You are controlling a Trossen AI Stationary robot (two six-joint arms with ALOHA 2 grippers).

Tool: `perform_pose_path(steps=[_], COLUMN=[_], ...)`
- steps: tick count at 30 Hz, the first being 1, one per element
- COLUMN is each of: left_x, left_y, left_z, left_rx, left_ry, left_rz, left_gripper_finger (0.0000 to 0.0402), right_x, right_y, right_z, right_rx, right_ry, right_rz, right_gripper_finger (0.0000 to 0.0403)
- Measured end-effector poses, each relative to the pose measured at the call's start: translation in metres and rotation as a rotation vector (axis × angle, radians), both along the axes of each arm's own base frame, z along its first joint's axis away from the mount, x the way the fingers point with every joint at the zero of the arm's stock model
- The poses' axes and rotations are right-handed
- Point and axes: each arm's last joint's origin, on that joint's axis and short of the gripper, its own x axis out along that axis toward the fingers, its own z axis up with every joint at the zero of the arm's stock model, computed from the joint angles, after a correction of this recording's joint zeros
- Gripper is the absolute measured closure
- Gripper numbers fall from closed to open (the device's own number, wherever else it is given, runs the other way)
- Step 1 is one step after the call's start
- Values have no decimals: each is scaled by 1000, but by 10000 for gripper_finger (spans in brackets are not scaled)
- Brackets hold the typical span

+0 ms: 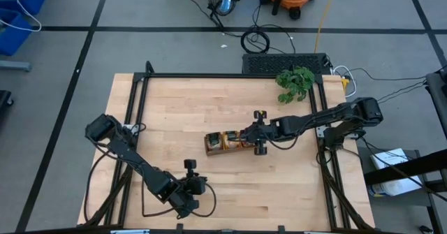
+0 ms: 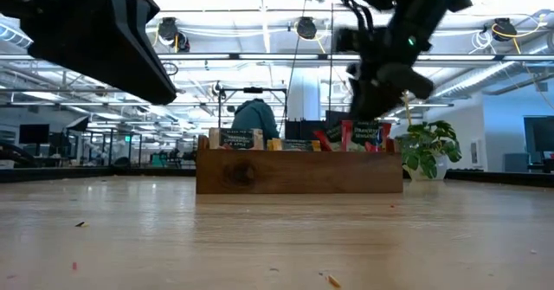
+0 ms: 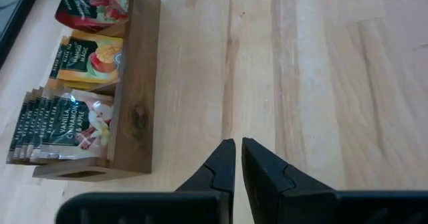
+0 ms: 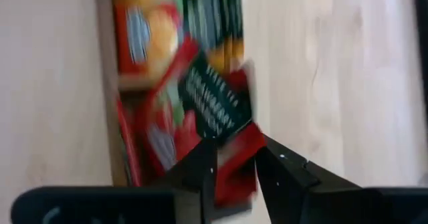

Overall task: Pick & Place Tea
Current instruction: Adjust the red tea bags in the wooden organizer

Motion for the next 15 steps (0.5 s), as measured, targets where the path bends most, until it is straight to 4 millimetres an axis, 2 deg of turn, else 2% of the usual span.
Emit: perform_pose_path(steps=[7, 15], left_x=[1, 1], left_y=[0, 0], left_z=[0, 0], left_rx=[-4, -7], left_ry=[-9, -7], left_rz=[5, 3], left_gripper_finger=[366, 366], right_x=[17, 14], right_y=[8, 6], right_z=[29, 28], right_rx=[-36, -45], right_ry=[-99, -22], right_rz=[85, 195], right_gripper_finger=[317, 317])
